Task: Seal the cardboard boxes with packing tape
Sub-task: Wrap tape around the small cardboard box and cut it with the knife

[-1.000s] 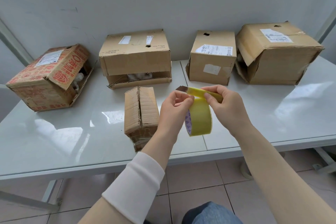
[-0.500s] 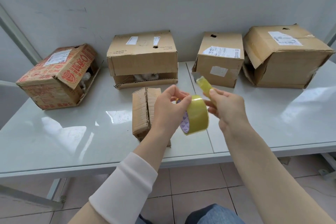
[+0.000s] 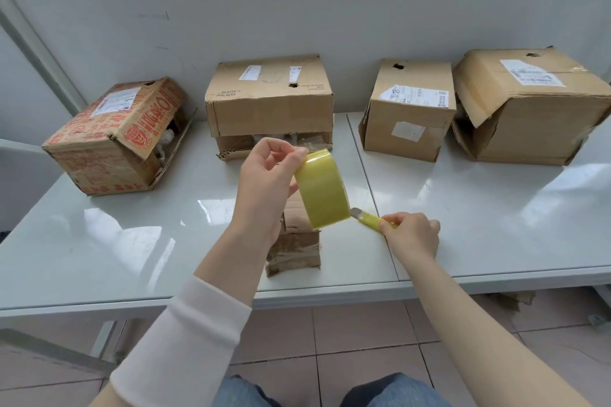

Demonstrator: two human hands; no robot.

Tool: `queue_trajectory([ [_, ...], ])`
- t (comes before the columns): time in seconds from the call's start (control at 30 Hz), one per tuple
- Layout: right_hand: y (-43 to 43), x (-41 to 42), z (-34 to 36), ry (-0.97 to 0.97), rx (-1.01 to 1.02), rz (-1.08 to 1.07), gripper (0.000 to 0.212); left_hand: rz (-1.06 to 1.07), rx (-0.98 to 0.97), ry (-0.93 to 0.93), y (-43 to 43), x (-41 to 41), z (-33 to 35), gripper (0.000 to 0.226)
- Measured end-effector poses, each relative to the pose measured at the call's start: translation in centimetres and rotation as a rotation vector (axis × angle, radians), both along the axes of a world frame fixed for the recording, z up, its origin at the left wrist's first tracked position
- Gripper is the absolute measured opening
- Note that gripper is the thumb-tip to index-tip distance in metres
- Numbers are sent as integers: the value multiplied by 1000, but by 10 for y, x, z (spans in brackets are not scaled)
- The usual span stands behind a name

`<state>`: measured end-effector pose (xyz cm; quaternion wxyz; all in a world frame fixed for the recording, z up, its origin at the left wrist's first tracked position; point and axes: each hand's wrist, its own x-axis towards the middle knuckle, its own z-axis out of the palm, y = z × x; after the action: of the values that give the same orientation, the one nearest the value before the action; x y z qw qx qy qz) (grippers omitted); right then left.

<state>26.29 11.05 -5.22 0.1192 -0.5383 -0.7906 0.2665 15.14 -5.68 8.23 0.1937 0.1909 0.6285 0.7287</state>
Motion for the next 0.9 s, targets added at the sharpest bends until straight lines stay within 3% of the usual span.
queue_trajectory([
  [0.07, -5, -2, 9, 24, 103, 21, 33, -11, -21, -3, -2, -1, -1, 20],
  [0.1, -10, -3, 17, 155, 124, 41, 32, -16, -30, -7, -2, -2, -1, 19],
  [0.2, -41, -6, 55, 687, -63, 224, 27, 6, -45, -20, -3, -5, 1, 18],
  [0.27, -65, -7, 80, 811, -179, 453, 27, 21, -55, -20, -4, -8, 4, 17],
  [0.33, -79, -10, 89, 746, -137, 619, 20, 26, -61, -21, -6, -10, 5, 16],
  [0.43, -86, -15, 92, 697, -167, 652, 7, 27, -65, -32, -10, -14, 7, 15],
  [0.6, -91, -15, 92, 777, -270, 669, 32, -51, -145, -59, -19, -28, 9, 15],
  [0.7, -94, -15, 93, 723, -295, 731, 24, -70, -174, -14, -23, -33, 12, 3],
  [0.8, -92, -18, 89, 564, -204, 774, 14, -36, -191, 127, -23, -40, 11, 9],
  [0.9, -88, -21, 91, 565, -175, 729, 14, 24, -214, 354, -25, -45, 13, 14],
])
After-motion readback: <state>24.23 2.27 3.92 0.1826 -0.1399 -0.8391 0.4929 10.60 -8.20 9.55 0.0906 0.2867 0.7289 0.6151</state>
